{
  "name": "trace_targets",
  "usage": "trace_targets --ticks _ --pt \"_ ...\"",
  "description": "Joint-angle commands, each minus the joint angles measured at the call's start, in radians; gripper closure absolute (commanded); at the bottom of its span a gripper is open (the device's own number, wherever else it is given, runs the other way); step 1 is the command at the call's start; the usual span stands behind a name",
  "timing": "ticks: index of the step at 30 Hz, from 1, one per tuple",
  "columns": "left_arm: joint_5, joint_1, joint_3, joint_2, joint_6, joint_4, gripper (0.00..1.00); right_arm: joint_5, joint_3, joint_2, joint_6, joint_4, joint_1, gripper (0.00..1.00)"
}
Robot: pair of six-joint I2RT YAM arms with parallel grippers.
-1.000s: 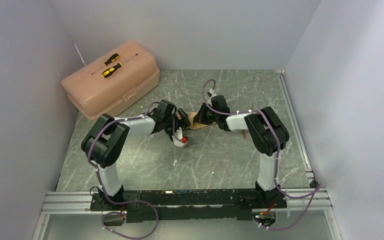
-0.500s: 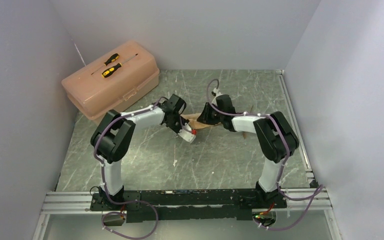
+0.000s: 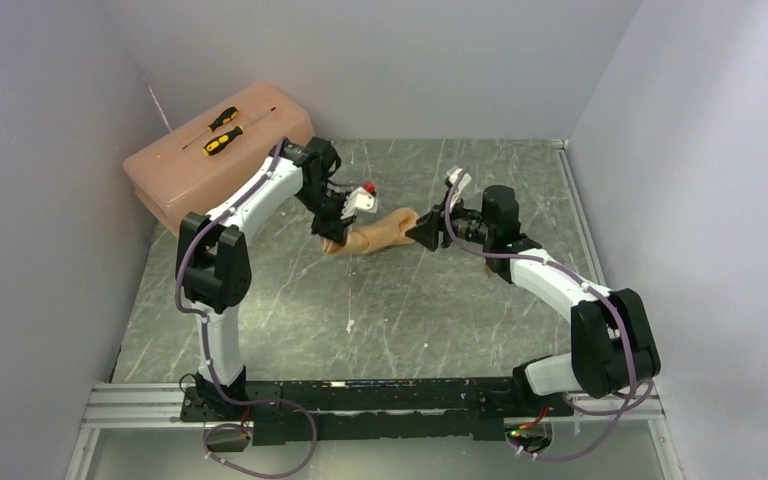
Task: Fold the napkin into a case and place the utensils inside
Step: Turn over the napkin at the center of the board.
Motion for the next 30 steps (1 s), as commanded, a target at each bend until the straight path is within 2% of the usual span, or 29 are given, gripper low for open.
trace_targets --ticks 1,4,7,14,21,22,23,30 --pt "0.157 -0.017 -0.006 -0.027 0.022 -0.271 0.97 -0.202 0.073 0.024 -0.178 -0.072 0.048 0.46" --pt "0.178 -0.017 0.047 -0.017 0.07 -0.382 0.97 -0.28 0.16 0.063 -0.249 -0.152 0.08 0.44" --pt "0.194 -0.017 0.045 -0.053 0.098 -0.415 0.97 -0.368 0.238 0.117 -0.248 -0.156 0.103 0.44" --pt "0.214 -0.01 0.035 -0.11 0.102 -0.449 0.97 -0.458 0.21 0.207 -0.051 0.155 0.22 0.43" --pt "0.236 -0.004 0.054 -0.164 0.091 -0.476 0.97 -0.564 0.148 0.316 0.157 0.425 0.234 0.41" --pt "0.24 -0.005 0.056 -0.175 0.088 -0.476 0.97 -0.577 0.147 0.33 0.178 0.45 0.235 0.18" --pt "0.245 -0.004 0.06 -0.182 0.085 -0.475 0.97 -0.574 0.145 0.341 0.181 0.46 0.233 0.03" --pt "0.264 -0.005 0.048 -0.214 0.078 -0.477 0.97 -0.513 0.218 0.361 0.006 0.204 0.228 0.0"
